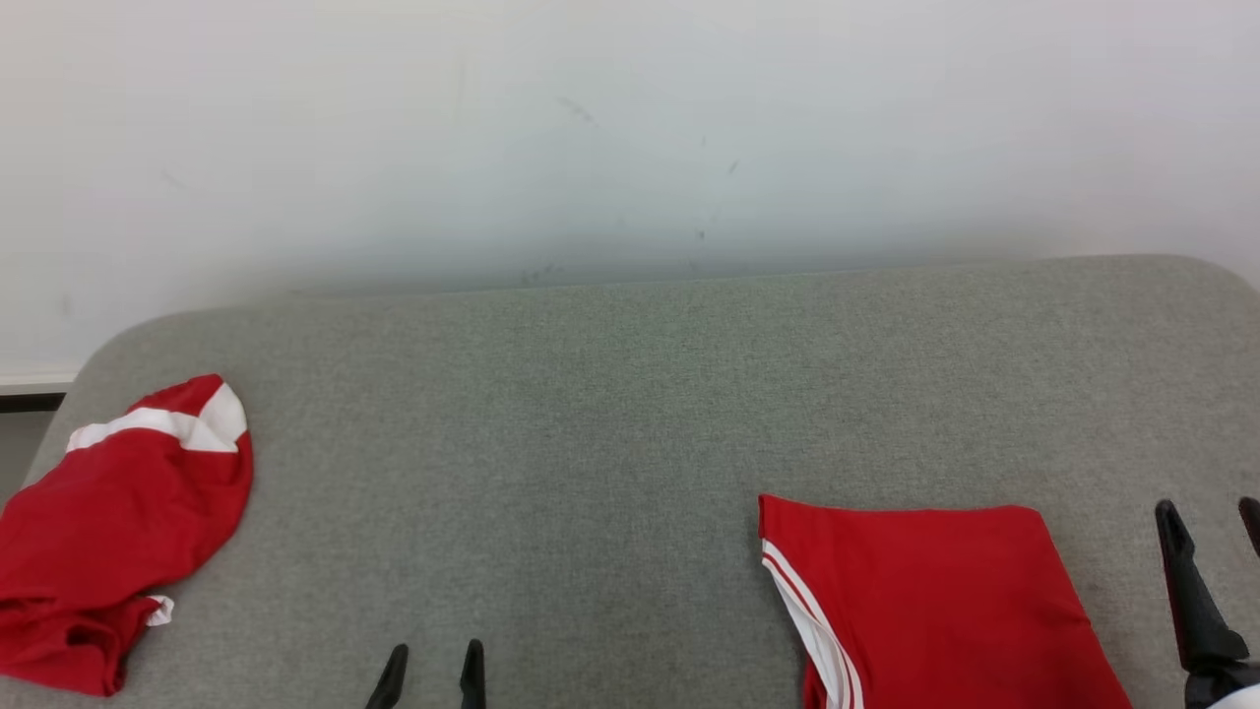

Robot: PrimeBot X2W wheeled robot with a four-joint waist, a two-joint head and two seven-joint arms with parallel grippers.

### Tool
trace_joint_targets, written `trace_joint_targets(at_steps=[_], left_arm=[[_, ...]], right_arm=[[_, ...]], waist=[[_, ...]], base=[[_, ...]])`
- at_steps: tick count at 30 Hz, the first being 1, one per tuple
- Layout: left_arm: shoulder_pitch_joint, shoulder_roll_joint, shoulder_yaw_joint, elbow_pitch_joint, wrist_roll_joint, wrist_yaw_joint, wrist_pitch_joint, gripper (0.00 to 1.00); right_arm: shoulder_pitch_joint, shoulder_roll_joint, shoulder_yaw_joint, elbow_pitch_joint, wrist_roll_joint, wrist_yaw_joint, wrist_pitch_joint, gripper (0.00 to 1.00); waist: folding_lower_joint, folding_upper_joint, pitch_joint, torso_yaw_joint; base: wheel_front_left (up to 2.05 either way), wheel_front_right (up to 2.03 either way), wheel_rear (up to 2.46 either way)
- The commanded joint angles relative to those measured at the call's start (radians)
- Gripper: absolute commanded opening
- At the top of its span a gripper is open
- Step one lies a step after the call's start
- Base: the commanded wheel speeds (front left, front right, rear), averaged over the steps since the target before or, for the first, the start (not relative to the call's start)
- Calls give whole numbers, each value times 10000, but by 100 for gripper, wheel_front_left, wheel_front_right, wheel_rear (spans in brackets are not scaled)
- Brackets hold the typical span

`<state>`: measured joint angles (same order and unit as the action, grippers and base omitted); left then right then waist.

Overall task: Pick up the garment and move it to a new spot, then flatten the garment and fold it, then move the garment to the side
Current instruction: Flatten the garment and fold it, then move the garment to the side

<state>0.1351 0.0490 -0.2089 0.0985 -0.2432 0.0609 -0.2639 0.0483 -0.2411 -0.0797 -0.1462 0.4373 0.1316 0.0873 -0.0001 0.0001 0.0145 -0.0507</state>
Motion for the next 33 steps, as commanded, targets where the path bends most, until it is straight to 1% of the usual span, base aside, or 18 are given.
trace_joint_targets(at_steps=[1,4,7,10,13,15,18,21,27,30,33], left_arm=[[143,32,63,-33,136,-54,-3,100],[140,32,92,-79,174,-43,-3,100],[122,32,141,-185,271,-24,-3,100],[237,32,255,-237,290,-15,-3,100],[374,32,394,-281,400,-38,-3,100],[466,32,508,-298,443,-79,-3,100],[598,32,633,-312,501,-133,-3,100],[702,32,676,-320,603,-138,-3,100],[748,32,699,-369,602,-118,-3,100],[725,32,692,-394,599,-110,-3,100],[672,30,673,-400,615,-135,-3,100]], right_arm=[[214,-119,-133,288,-193,-20,-256,100],[380,-365,-213,1029,-621,-20,-854,100],[447,-554,-148,1822,-1219,-20,-1764,100],[510,-562,4,2675,-1598,-20,-2823,100],[541,-529,277,3332,-1781,-20,-3396,100],[590,-482,452,3536,-1719,-20,-3515,100],[701,-307,459,3188,-1643,-20,-3520,100],[955,-143,505,3126,-1570,-20,-3521,100],[1005,-79,633,3110,-1334,-20,-3524,100],[810,-269,809,3189,-840,-20,-3525,100],[609,-743,1302,3583,1,-20,-3519,100]], waist=[[1,-1,-37,16],[1,-1,-36,76],[1,-1,-63,147],[1,-1,-164,201],[1,-1,-298,236],[1,-1,-389,264],[1,-1,-477,271],[1,-1,-543,272],[1,-1,-517,278],[1,-1,-447,265],[1,-1,-325,264]], base=[[0,0,0],[0,0,0],[0,0,0],[0,0,0],[0,0,0],[0,0,0],[0,0,0],[0,0,0],[0,0,0],[0,0,0],[0,0,0]])
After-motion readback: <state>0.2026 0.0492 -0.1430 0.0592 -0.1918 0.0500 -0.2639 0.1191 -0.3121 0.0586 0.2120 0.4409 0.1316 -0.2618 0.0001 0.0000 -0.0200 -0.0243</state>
